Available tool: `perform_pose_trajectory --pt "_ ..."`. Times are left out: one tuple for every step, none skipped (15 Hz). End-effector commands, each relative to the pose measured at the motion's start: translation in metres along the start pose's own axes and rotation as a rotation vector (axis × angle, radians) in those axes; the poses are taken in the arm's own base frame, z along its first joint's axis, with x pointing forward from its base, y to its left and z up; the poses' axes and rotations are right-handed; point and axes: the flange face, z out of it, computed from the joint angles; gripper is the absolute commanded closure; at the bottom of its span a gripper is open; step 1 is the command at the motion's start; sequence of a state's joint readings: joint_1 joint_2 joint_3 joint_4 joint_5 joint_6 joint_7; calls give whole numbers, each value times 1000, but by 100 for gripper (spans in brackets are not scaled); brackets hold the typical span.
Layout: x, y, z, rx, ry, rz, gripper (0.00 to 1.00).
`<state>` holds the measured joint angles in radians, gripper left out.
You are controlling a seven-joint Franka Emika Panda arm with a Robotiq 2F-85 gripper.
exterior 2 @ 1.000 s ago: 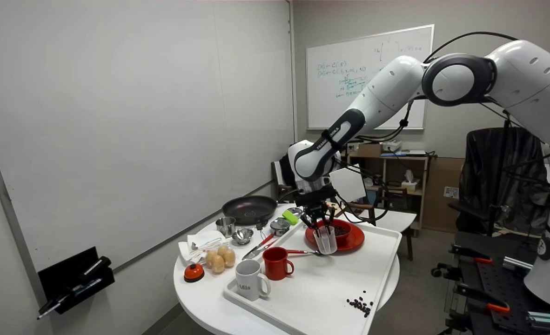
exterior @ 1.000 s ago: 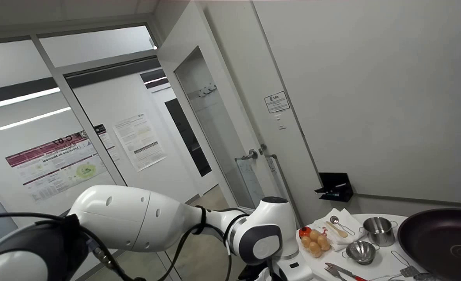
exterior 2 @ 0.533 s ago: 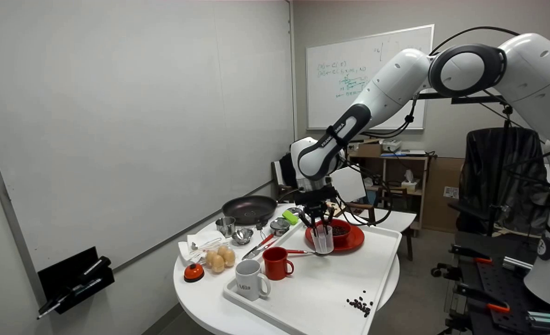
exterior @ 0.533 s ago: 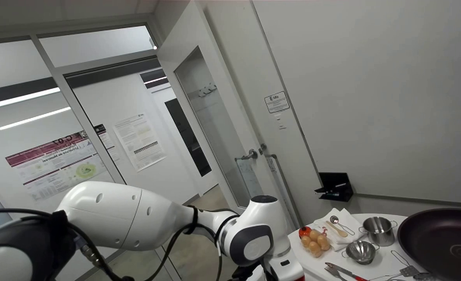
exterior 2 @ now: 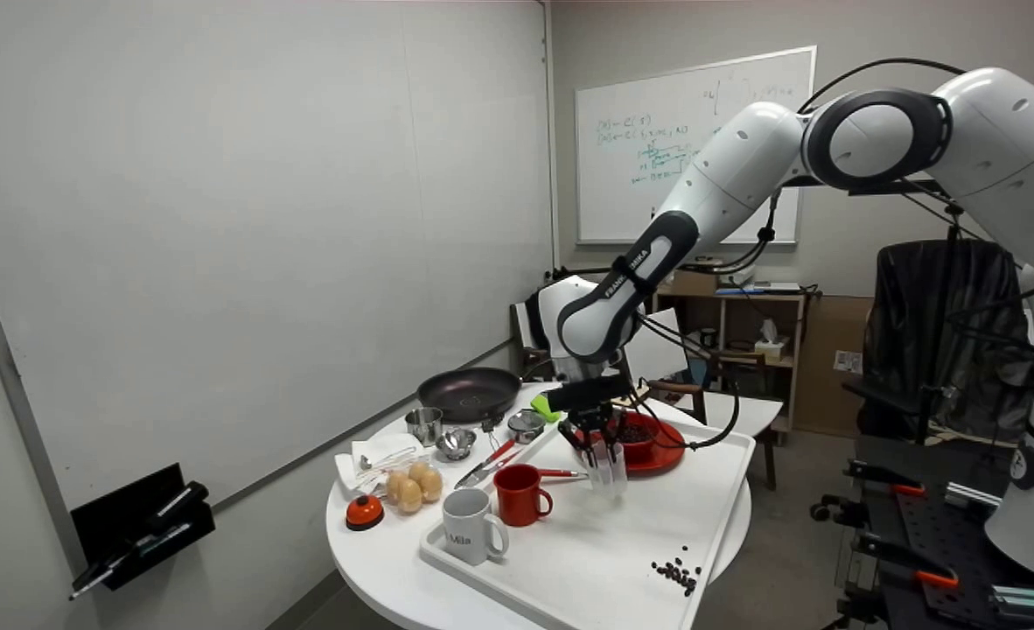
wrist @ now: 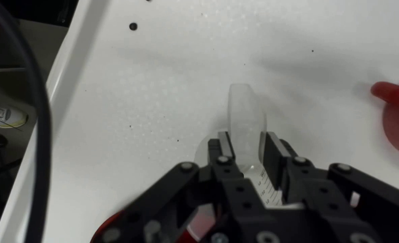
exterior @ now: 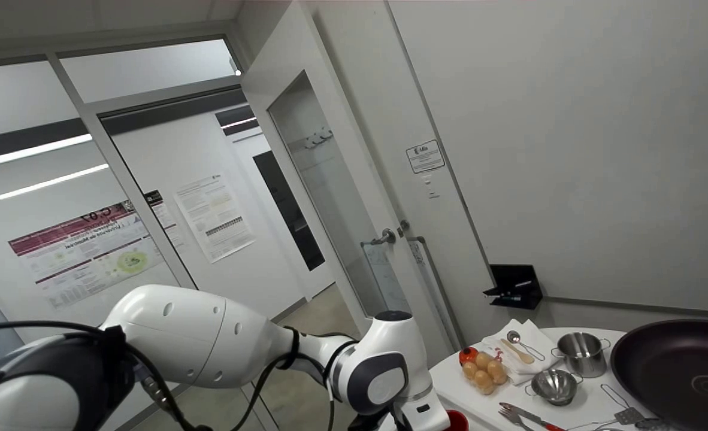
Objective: Pour the contents of the jug into the bowl
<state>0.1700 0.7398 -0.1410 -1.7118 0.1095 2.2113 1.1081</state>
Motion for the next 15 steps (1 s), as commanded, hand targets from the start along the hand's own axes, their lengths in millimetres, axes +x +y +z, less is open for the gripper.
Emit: perform_pose_trajectory --pt "-7 -6 5 -13 8 -1 90" --pt "-8 -6 6 -14 5 1 89" --pt "-8 -6 8 -16 1 -3 88" --pt "-7 -6 9 -15 -1 -2 69" --pt "-7 -6 11 -17 -3 -2 46" --pt "-5 -6 13 -18 -7 1 45" --pt "-4 -5 14 -19 -9 3 42" --pt "-3 -5 15 -21 -11 4 35" --pt "-2 -4 15 -21 -15 4 28" --pt "0 -2 14 -17 -20 7 20" --pt "2 -1 10 -12 -28 8 13" --pt "5 4 1 0 -34 9 7" --pt "10 10 -10 29 -33 19 1" --pt "15 15 -21 52 -28 37 0" --pt "22 25 -36 82 -23 51 0"
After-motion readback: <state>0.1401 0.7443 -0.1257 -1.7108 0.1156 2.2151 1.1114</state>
